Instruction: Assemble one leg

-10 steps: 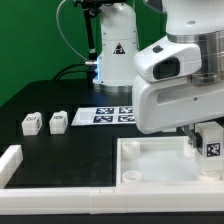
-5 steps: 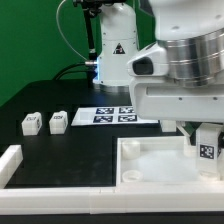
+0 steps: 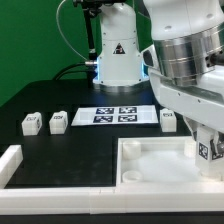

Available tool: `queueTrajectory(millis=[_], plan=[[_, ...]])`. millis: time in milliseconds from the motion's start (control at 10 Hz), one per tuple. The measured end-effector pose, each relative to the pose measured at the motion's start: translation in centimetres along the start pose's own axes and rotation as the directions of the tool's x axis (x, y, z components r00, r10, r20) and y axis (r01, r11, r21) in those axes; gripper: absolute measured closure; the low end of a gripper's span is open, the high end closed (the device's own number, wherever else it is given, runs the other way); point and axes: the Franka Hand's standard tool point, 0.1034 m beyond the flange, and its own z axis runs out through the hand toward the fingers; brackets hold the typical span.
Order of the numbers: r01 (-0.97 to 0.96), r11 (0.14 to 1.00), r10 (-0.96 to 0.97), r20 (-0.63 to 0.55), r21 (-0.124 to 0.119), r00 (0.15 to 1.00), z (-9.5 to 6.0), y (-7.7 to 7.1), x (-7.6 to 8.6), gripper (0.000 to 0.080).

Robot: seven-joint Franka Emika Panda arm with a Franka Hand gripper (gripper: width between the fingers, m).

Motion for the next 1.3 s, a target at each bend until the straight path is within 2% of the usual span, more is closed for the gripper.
queueTrajectory(millis=[100,200,400,500,600,700,800,1000,1100,1200,1300], plan=[[-0.239,0.97,0.238,0.023,0.052,0.971,0.0,0.1,0.1,0.0505],[-0.435,0.894,0.433,0.049,0.109,0.9,0.1,0.2,-0.1,0.0505],[-0.368,0.924,0.365,0.043,0.105,0.93,0.1,0.3,-0.4,0.0505],[-0.316,0.943,0.314,0.037,0.106,0.949,0.1,0.3,-0.4,0.0324],[-0.17,0.981,0.168,0.027,0.097,0.985,0.1,0.4,-0.5,0.0211],[0.028,0.996,-0.028,0.005,0.085,1.0,0.1,0.3,-0.8,0.0211],[0.179,0.981,-0.179,-0.015,0.072,0.984,0.0,0.1,-1.3,0.0162],[0.374,0.925,-0.372,-0.03,0.066,0.928,0.1,0.2,-0.9,0.0153],[0.496,0.867,-0.494,-0.04,0.052,0.868,0.1,0.3,-1.0,0.0153],[0.655,0.756,-0.654,-0.056,0.003,0.755,0.3,0.3,-1.1,0.0151],[0.779,0.627,-0.779,-0.062,-0.033,0.624,0.5,0.4,-1.2,0.0151]])
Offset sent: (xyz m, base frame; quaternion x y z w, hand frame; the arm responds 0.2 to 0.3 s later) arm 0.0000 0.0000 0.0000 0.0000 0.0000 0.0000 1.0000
